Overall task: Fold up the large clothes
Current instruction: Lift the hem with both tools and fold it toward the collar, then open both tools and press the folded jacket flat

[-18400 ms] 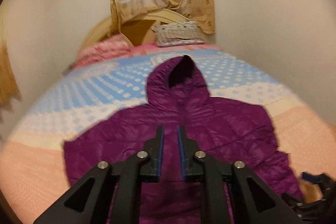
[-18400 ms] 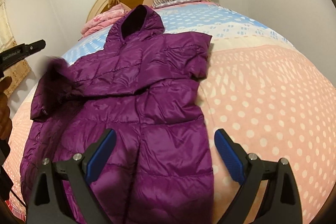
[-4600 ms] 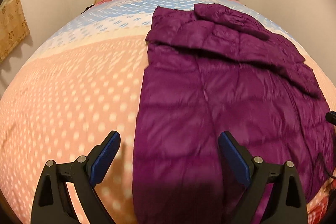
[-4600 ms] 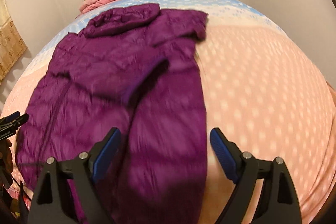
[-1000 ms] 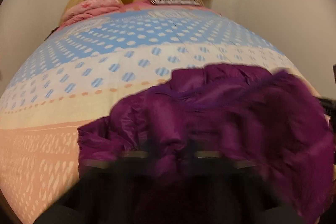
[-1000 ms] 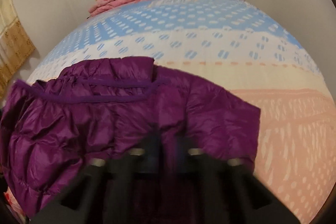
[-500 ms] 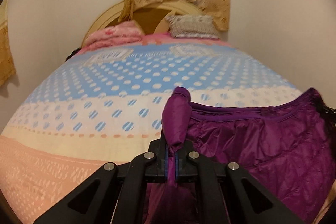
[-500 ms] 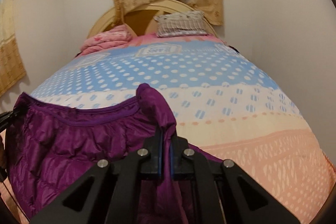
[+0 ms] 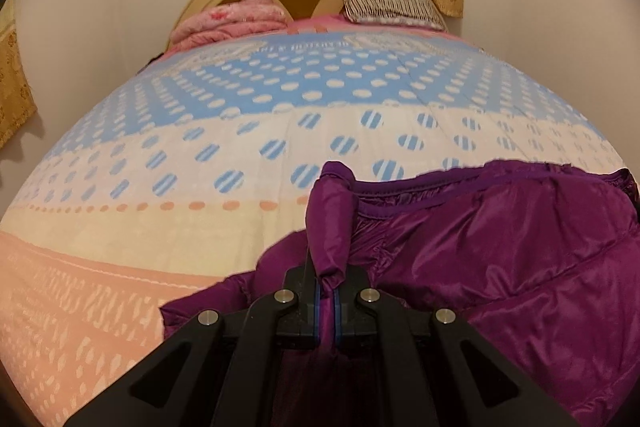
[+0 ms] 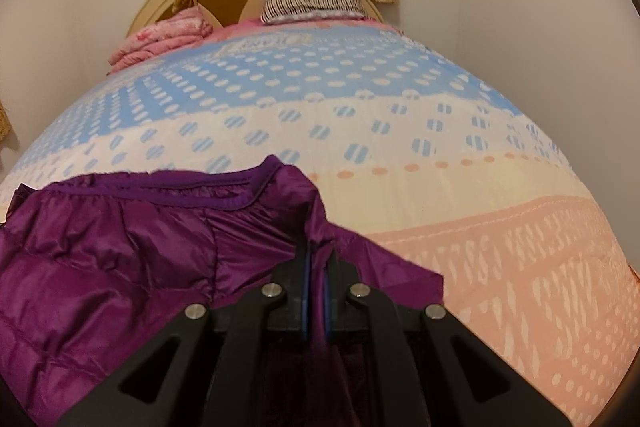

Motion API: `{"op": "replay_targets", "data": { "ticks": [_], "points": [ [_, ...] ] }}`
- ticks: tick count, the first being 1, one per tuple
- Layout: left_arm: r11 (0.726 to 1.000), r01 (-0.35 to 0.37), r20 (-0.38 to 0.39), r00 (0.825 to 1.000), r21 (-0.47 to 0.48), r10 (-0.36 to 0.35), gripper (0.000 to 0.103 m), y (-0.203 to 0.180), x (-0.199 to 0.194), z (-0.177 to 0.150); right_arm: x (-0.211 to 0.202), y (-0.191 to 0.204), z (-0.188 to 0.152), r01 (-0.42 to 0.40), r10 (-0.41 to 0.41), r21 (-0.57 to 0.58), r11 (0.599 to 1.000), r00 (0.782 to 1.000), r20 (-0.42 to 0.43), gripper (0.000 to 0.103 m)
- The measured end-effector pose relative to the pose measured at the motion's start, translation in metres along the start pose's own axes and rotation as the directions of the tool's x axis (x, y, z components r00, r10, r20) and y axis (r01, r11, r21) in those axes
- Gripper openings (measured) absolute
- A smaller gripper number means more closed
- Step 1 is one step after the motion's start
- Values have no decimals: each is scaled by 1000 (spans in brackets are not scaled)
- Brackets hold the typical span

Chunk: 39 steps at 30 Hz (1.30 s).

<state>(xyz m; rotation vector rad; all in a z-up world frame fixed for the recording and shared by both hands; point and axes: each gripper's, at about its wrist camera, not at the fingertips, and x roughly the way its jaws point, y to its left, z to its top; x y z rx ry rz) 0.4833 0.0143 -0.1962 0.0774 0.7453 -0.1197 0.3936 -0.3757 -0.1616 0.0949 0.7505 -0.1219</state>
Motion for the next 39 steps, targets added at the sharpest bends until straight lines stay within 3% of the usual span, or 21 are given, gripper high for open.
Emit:
{"op": "replay_targets", "data": {
  "ticks": [9,20,22,23,24,25,26,27,29,30,31,33,35,37,39],
  "points": [
    [1000,14,-73,997,9,-13,4,-1,16,-3,15,3,-4,25,-26,-18,1000,998,-63,7],
    [1000,14,-89,996,8,-14,7,0,19,-2,25,9,-5,52,-58,-56,997,992,-109,8],
    [1000,-2,-70,998,-7,1,9,2,11,1,24,11,-3,64,-73,-73,995,990,-122,13],
    [1000,-12,-59,998,-24,10,10,5,4,2,22,11,-1,69,-79,-80,994,988,-130,22],
    [998,-11,-44,999,-54,9,10,10,-8,6,18,10,2,72,-83,-81,994,987,-137,41],
    [997,-7,-33,999,-75,5,11,14,-17,9,10,8,5,65,-74,-70,995,988,-132,51],
    [994,-2,-9,1000,-105,1,12,19,-32,14,-4,5,9,57,-61,-47,997,992,-106,68],
    [992,7,33,999,-129,-2,19,23,-53,20,-17,4,12,67,-69,-31,997,995,-75,72],
    [988,11,89,996,-155,3,43,24,-79,24,-47,11,19,95,-96,-23,995,995,-22,73],
    [985,21,132,991,-174,2,71,21,-97,24,-59,18,20,83,-83,-16,996,997,-1,73],
    [982,37,183,983,-187,-2,88,14,-113,21,-74,29,21,64,-65,2,998,997,32,73],
    [982,46,229,973,-184,-2,90,-3,-130,16,-85,51,19,22,-22,3,1000,998,67,73],
    [988,-6,224,974,-156,41,90,-25,-135,13,-89,79,11,-20,23,-26,999,995,94,73],
    [994,23,231,973,-111,4,90,-45,-132,8,-84,103,2,-16,24,-62,998,992,121,73],
    [998,-35,200,979,-60,46,90,-61,-116,-1,-67,115,-7,-39,44,-67,997,995,84,74]
  ]
}}
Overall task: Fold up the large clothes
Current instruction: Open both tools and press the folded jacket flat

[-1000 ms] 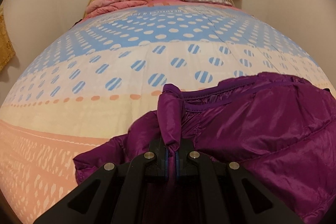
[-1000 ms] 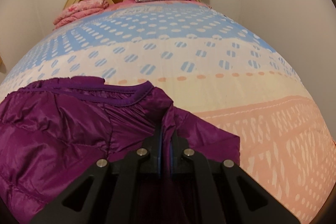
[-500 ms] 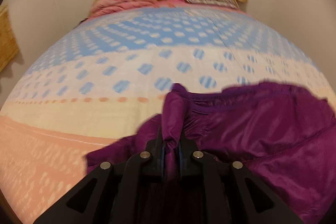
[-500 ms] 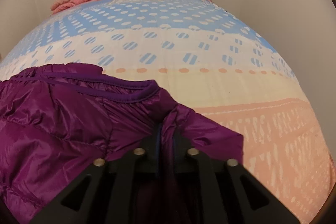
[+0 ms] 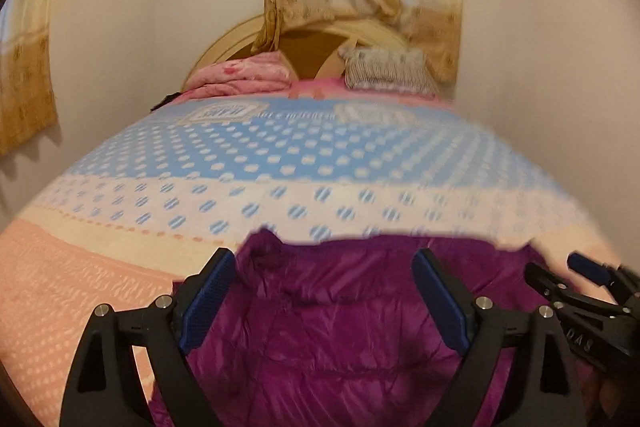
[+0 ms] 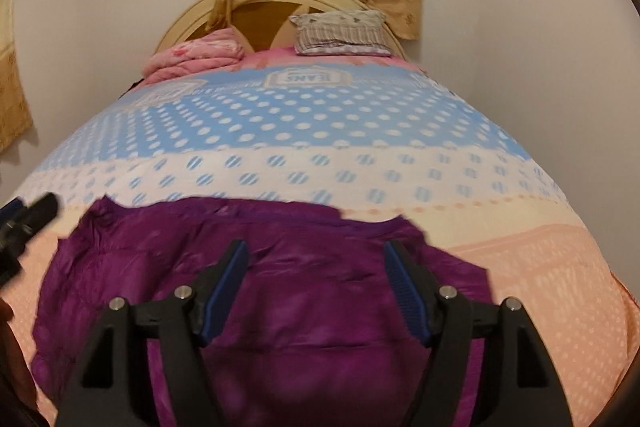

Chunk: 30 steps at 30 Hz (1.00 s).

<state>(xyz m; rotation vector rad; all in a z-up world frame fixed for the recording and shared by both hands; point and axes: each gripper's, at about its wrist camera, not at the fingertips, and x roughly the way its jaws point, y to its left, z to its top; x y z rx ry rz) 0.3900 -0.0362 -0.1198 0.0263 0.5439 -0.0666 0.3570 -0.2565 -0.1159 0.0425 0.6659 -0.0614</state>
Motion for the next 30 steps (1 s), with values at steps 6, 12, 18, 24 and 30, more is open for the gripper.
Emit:
{"op": "replay_targets", "data": {
  "ticks": [6,12,18,24,30],
  "points": [
    [999,-41,-141,989,-21,38,90,2,54,-35,36,2,-23,-8,9,15,1000,998,-62,74],
    [999,-11,-198,980,-41,3,90,4,73,-42,45,5,-28,1,0,3,1000,997,-80,78],
    [999,-14,-233,973,-47,3,91,3,81,-47,51,11,-29,26,-29,-32,999,995,-97,80],
    [999,-41,-255,966,-17,35,92,-1,86,-48,56,13,-29,38,-44,-49,998,992,-119,81],
    [998,-55,-269,962,-1,52,93,-3,89,-49,63,18,-29,58,-69,-75,996,987,-147,83]
  ]
}}
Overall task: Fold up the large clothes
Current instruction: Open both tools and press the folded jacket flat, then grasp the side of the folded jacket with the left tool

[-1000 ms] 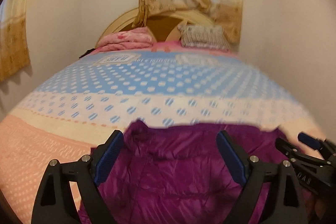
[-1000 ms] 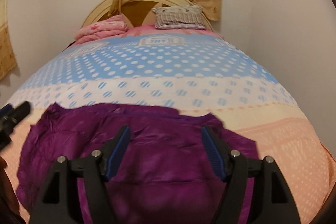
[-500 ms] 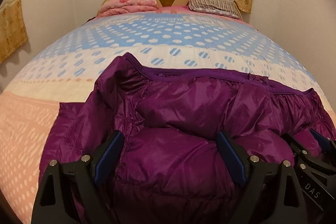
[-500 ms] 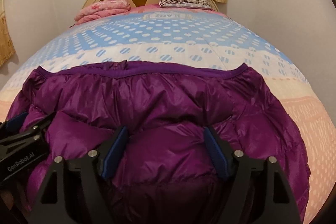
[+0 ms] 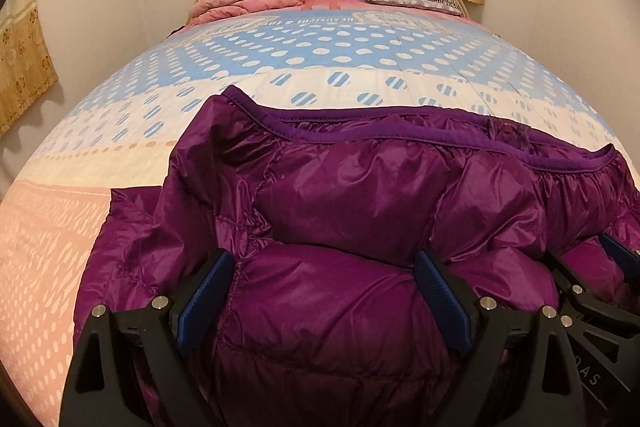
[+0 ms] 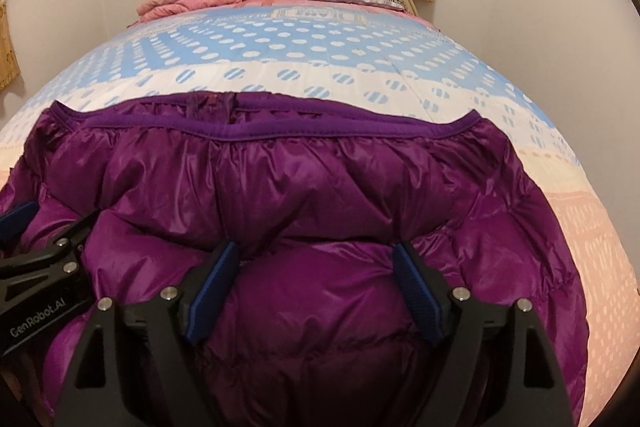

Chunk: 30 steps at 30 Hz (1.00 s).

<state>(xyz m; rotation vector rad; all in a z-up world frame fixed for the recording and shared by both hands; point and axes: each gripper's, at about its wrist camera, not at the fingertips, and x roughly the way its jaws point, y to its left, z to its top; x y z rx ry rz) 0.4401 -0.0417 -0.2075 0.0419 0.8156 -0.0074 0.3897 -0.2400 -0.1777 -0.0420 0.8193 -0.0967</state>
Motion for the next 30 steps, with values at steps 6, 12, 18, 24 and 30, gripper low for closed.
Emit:
{"op": "replay_targets", "data": {
  "ticks": [6,12,18,24,30],
  "points": [
    [1000,-1,-4,1000,-1,1,93,1,1,0,3,1,0,-3,3,-4,1000,1000,-19,84],
    [1000,-1,-5,1000,-1,1,93,0,1,0,5,0,0,-2,2,-8,1000,1000,-26,84],
    [1000,17,-27,999,-7,-17,93,3,0,2,5,0,0,-2,2,-8,1000,1000,-30,84],
    [991,100,55,994,-84,-96,93,51,-73,-9,-45,-12,-9,-84,84,6,996,996,5,87],
    [994,1,82,997,-111,8,93,107,-110,-72,-99,8,-57,-115,121,-65,991,989,91,98]
  ]
}}
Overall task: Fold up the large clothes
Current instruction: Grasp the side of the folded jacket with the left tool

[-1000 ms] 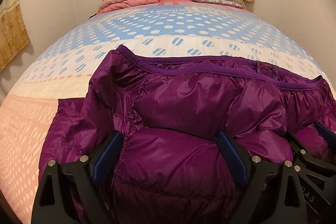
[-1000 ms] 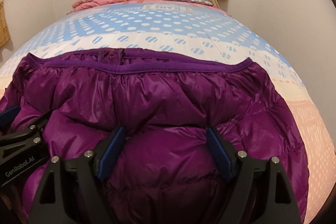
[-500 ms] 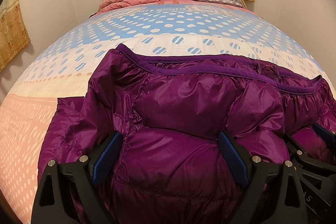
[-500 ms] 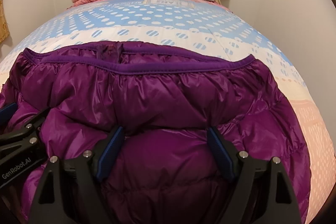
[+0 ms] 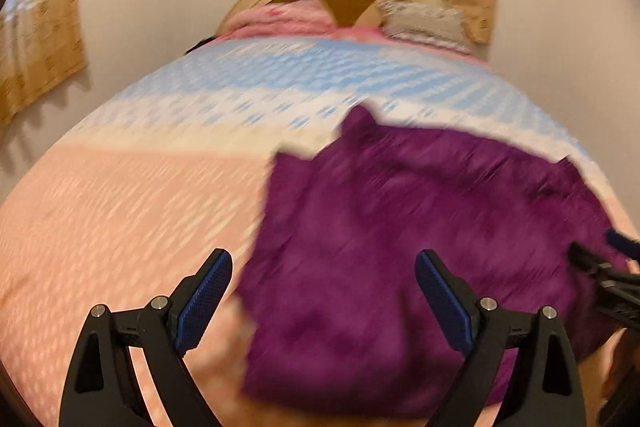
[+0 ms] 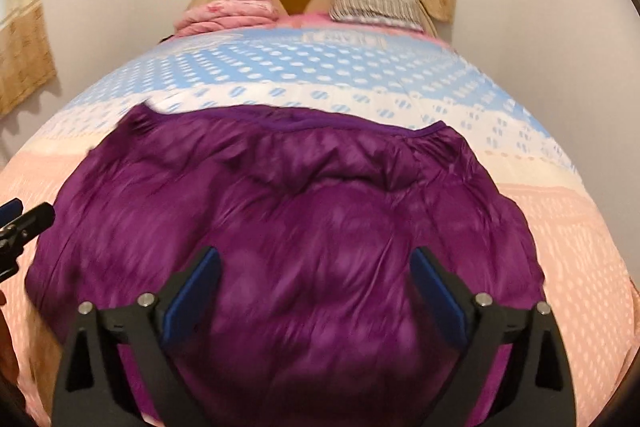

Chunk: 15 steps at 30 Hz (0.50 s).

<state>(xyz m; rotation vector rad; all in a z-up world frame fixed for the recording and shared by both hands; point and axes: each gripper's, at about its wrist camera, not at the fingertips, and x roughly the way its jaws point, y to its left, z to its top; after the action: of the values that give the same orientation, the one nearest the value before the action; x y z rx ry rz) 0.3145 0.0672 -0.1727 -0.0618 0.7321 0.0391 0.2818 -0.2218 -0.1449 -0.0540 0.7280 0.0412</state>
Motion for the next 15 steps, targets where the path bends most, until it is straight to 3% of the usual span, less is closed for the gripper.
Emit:
{"op": "replay_targets", "data": {
  "ticks": [2,4,5,8,10,15],
  "points": [
    [996,-6,-57,998,-86,2,93,20,11,-17,6,8,-9,16,-17,-25,1000,1000,-6,98],
    [986,35,-107,993,-166,-54,93,29,21,-27,20,13,-18,34,-35,-43,999,999,-31,99],
    [974,71,-106,990,-215,-96,93,32,23,-31,25,13,-21,40,-42,-46,998,998,-40,99],
    [969,124,-55,989,-211,-138,91,25,16,-30,32,11,-21,45,-48,-44,998,997,-57,101],
    [961,196,-31,978,-196,-206,65,16,14,-26,37,15,-21,63,-68,-62,996,995,-74,102],
    [941,232,-79,963,-247,-258,46,15,32,-25,44,17,-20,79,-86,-76,994,992,-94,103]
  ]
}}
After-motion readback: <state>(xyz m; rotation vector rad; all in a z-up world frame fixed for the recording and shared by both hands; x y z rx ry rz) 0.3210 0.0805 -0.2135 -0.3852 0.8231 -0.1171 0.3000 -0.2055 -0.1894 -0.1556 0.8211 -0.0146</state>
